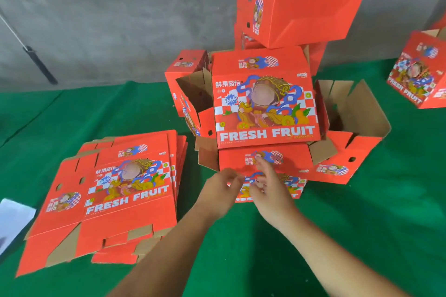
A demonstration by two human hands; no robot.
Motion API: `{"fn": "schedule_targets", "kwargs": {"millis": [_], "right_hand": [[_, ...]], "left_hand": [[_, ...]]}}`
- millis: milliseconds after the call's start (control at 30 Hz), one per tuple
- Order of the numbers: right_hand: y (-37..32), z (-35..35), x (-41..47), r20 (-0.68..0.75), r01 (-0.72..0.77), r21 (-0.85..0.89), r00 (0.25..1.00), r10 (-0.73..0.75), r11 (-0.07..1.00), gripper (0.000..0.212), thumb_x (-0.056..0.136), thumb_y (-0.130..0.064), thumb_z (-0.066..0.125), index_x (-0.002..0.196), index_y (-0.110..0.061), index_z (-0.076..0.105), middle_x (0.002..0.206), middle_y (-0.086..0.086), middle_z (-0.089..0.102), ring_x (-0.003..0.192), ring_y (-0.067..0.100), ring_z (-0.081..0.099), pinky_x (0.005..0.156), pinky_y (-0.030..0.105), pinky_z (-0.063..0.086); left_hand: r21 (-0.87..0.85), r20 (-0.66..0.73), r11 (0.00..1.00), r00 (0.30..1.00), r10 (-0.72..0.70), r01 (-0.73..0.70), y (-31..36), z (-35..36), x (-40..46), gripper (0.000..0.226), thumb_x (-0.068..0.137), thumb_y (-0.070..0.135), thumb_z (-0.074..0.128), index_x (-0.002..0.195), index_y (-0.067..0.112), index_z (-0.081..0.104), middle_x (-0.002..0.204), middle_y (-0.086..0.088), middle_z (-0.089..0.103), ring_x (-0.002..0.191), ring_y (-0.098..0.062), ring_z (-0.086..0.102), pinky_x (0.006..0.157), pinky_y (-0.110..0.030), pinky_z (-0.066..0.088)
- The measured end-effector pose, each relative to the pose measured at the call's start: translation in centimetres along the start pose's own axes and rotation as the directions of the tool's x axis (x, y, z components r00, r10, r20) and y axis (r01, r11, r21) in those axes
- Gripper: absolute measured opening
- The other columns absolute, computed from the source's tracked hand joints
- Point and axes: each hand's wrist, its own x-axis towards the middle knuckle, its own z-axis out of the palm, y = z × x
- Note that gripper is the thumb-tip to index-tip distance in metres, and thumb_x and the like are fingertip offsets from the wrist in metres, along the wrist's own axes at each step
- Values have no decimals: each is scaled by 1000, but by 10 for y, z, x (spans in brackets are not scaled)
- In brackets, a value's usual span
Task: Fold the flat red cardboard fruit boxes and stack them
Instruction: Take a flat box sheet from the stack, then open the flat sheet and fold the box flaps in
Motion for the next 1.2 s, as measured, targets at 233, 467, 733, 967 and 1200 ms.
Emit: {"fn": "schedule_targets", "kwargs": {"millis": [233,467,733,967,1200], "right_hand": [[-6,66,-29,188,-58,7,981,55,998,60,96,-11,56,147,-40,41,138,-15,55,105,-1,66,92,24,53],[-20,143,-53,367,-253,70,906,211,965,58,97,-12,56,148,-34,43,132,-9,58,86,5,66,61,11,48],[-33,211,-56,369,-428,165,863,346,889,41,96,-17,59,133,-33,52,133,-10,62,88,10,64,79,31,51],[-46,239,-30,292,-510,9,824,485,860,46,95,-26,61,141,-29,54,146,-3,53,115,14,57,91,32,45],[-58,264,-21,103,-573,-121,805,584,811,48,92,-35,60,138,-26,53,133,8,49,115,26,55,95,40,47]], "left_hand": [[-406,-127,912,985,-118,57,-42,13,-49,17,103,16,58,111,28,68,105,17,73,99,7,66,86,-13,49],[-547,-200,801,891,-407,244,-106,-10,-115,18,104,10,57,117,20,65,111,3,69,99,-9,63,92,-21,49],[-588,-246,715,759,-603,378,-163,-44,-155,13,101,21,60,107,31,64,101,18,70,89,12,62,70,-4,42],[-158,-488,780,639,-595,606,-240,-120,-142,56,94,34,68,148,33,51,162,-6,32,147,-33,29,123,-45,15],[-241,-490,628,465,-737,740,-336,-227,-134,98,88,49,59,165,14,9,164,-24,24,147,-50,24,121,-60,19]]}}
